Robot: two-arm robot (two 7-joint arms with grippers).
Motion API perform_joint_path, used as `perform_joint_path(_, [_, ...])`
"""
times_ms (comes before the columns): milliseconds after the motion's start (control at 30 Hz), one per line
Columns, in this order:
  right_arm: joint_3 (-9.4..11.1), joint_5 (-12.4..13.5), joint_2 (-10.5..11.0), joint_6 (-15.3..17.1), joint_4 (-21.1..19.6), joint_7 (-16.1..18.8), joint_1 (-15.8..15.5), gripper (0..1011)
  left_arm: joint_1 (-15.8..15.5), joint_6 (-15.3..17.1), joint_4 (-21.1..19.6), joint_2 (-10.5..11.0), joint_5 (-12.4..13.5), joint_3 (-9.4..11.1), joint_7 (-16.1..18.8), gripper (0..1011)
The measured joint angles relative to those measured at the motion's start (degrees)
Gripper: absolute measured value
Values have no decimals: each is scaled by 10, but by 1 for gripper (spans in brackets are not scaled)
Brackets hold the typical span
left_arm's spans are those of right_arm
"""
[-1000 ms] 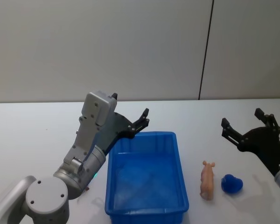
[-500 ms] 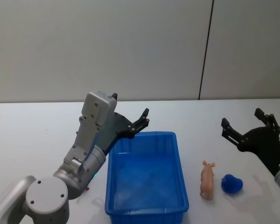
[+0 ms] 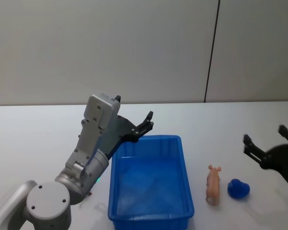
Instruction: Pick up the two dolls from the table and place them into the box.
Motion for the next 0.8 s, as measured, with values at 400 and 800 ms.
perform_joint_path(400, [25,25,48,64,-45,-38,-70,1001,0,0,0,0,0,0,0,1001])
perform_joint_path(800, [31,14,75,134,-40,-11,-83,1001,0,0,0,0,0,0,0,1001])
